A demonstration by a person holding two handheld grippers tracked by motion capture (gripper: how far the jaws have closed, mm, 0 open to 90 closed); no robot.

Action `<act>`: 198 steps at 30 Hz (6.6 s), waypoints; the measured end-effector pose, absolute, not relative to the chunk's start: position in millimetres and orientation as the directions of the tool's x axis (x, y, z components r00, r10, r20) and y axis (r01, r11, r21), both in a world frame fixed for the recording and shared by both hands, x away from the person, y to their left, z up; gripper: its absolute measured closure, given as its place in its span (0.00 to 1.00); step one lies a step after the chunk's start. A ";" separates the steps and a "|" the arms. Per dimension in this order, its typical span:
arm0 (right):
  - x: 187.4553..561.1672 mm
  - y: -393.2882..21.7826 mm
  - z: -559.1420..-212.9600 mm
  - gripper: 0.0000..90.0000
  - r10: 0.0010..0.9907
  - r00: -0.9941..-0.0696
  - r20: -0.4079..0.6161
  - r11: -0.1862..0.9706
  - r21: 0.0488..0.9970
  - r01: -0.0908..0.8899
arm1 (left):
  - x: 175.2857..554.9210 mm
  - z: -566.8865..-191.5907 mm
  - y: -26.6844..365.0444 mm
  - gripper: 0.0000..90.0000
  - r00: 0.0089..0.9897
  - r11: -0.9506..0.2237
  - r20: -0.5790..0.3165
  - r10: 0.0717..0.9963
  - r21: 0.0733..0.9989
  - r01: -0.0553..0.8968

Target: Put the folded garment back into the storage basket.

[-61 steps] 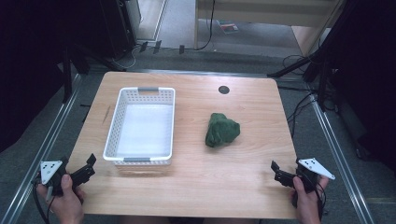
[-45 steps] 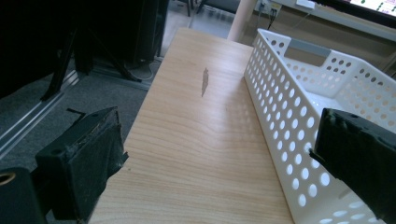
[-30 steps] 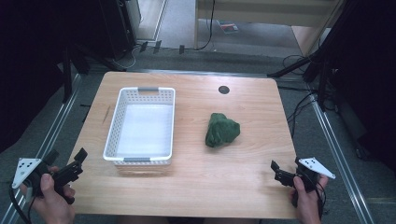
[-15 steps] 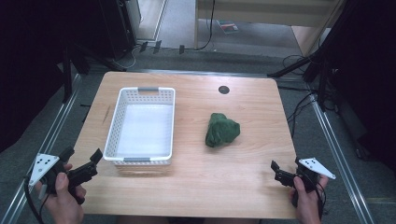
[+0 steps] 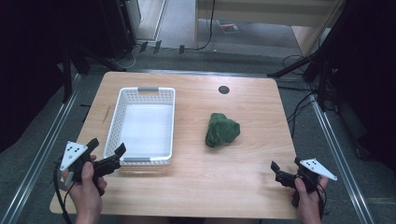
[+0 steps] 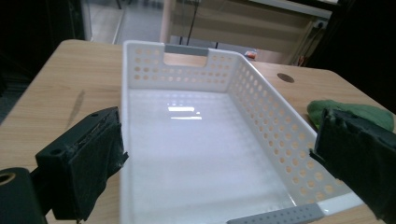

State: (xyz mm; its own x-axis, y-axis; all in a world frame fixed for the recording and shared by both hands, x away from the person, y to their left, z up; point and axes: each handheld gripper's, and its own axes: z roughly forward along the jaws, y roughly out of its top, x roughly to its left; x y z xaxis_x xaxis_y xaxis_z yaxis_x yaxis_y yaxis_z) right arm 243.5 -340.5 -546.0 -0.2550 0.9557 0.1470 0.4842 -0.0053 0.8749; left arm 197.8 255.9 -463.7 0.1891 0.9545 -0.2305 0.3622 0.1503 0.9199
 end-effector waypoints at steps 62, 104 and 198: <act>243.9 -341.7 -546.1 0.00 0.952 -0.259 0.161 -0.014 0.872 0.489 | 270.1 -457.6 105.5 0.00 0.406 0.032 -0.228 0.885 0.900 0.435; 244.5 -343.1 -546.2 0.00 0.950 -0.254 0.179 -0.030 0.868 0.496 | 337.4 -505.4 -0.5 0.00 0.423 -0.085 -0.216 0.880 0.804 0.588; 245.1 -341.6 -546.3 0.00 0.951 -0.260 0.164 -0.014 0.868 0.497 | 295.4 -421.6 159.0 0.72 0.324 0.033 -0.193 0.926 0.897 0.440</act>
State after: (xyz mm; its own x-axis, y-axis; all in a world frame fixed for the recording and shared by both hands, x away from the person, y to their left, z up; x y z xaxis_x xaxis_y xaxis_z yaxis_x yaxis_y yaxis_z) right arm 245.1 -341.6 -546.3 -0.2603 0.9514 0.1644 0.4966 -0.0140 0.8678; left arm 295.4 159.0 -421.6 0.3237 0.9263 -0.1930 0.4402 0.0331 0.8973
